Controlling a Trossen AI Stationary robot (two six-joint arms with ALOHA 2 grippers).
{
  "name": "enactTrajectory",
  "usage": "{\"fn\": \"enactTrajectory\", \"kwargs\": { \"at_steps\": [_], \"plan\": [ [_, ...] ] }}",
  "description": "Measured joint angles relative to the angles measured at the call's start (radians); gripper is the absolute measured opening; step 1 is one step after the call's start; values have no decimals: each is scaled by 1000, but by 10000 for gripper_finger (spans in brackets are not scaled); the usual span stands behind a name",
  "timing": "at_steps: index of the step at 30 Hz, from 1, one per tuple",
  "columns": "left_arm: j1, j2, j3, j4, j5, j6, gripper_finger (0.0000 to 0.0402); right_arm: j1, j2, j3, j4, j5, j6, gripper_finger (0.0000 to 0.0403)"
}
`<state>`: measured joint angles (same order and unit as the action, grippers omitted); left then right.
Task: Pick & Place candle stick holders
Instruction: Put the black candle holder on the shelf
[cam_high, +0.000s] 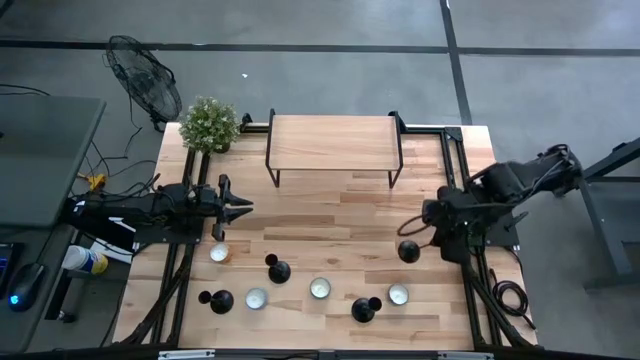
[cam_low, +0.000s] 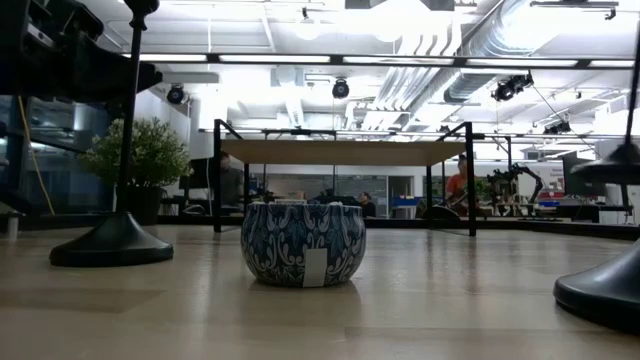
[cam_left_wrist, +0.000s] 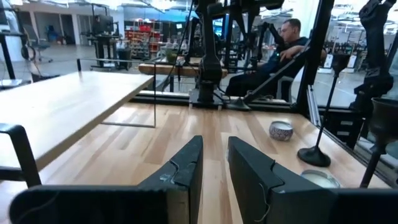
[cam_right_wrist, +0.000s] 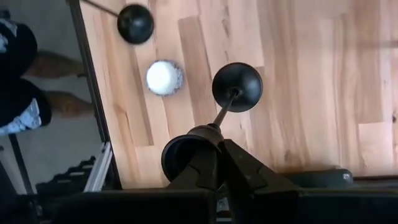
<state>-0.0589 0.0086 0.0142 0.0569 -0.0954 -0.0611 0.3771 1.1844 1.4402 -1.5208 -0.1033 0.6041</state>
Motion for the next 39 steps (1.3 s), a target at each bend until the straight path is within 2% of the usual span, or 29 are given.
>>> {"fn": "enactTrajectory", "kwargs": {
  "at_steps": [10,15,22,27,32,39],
  "plan": [
    [0,7,13,85,-13,-144,74,-122,1,25,-4,-35,-2,0],
    [0,104,108,77,-72,-70,74,-192,29,26,8,-52,-43,0],
    [0,400,351,75,-142,63,74,-268,103,26,32,-110,-117,0],
    [0,651,528,66,-303,116,74,-317,130,52,21,-111,-159,0],
    [0,877,674,68,-372,158,85,-374,167,203,-39,-60,-191,0],
    [0,1136,916,70,-362,155,158,-451,283,442,-50,-83,-272,0]
  ]
}}
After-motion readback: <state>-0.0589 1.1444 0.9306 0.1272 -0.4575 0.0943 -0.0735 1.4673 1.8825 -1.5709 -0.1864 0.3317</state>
